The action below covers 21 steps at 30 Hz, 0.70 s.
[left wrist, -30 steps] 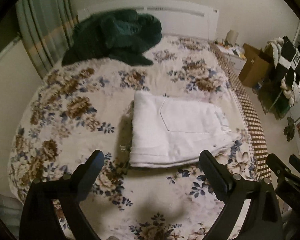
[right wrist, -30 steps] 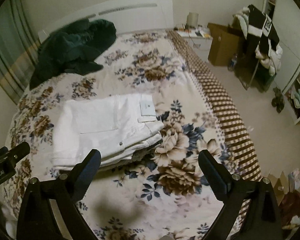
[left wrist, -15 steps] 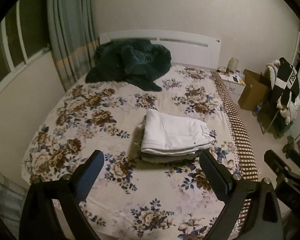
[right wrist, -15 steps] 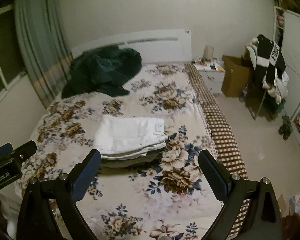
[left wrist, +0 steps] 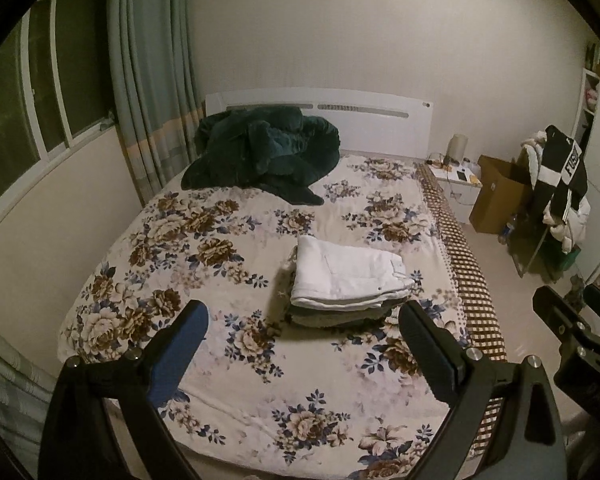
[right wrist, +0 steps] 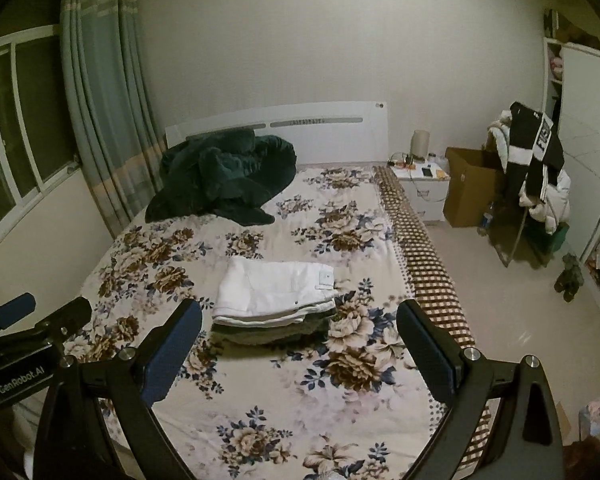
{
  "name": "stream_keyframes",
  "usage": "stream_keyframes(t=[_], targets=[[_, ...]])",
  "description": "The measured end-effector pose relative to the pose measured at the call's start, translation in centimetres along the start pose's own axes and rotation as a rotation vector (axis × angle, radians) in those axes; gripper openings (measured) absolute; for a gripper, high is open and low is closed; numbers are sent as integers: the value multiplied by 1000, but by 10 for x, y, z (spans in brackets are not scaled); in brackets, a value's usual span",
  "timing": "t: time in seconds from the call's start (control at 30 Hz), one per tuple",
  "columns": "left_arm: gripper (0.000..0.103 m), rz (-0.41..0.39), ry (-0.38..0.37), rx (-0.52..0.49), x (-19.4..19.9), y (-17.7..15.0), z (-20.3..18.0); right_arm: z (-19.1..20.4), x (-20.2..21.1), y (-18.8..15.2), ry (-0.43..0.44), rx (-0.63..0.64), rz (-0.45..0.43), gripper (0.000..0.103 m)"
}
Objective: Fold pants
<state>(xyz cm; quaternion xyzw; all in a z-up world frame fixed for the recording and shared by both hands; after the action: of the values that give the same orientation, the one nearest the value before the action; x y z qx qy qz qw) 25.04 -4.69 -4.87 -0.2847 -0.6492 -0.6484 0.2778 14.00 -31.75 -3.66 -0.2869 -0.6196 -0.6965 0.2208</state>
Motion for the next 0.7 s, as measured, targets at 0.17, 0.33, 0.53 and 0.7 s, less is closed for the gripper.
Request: stream_keyframes(t=[0.17,0.33,0.53,0.7], targets=[[102,-13,-17,2,8,-2,4,5,22,-1,-20,4,-23,101],[102,-17,-19,0,10,-2,3,7,28,-2,-30,5,-23,102],[102,-29,-22,-13,16,-1,3,7,28,-3,-34,4,-20,102],[102,-29,-16,-12,19,-1,3,8,27,-3,-30,0,-20,102]])
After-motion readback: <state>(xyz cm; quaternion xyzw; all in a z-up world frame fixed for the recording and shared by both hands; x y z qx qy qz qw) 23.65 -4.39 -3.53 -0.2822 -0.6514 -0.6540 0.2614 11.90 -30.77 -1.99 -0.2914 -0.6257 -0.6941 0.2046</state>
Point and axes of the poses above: each gripper's, at about its wrist camera, not at the fingertips, and x roughly against the way its jaws point, z to its left, y to its top, the point moved 9 cm from there along -x, roughly the way its jaws point, and after that the axes turned 4 degrees about z, right-handed, at the moved point
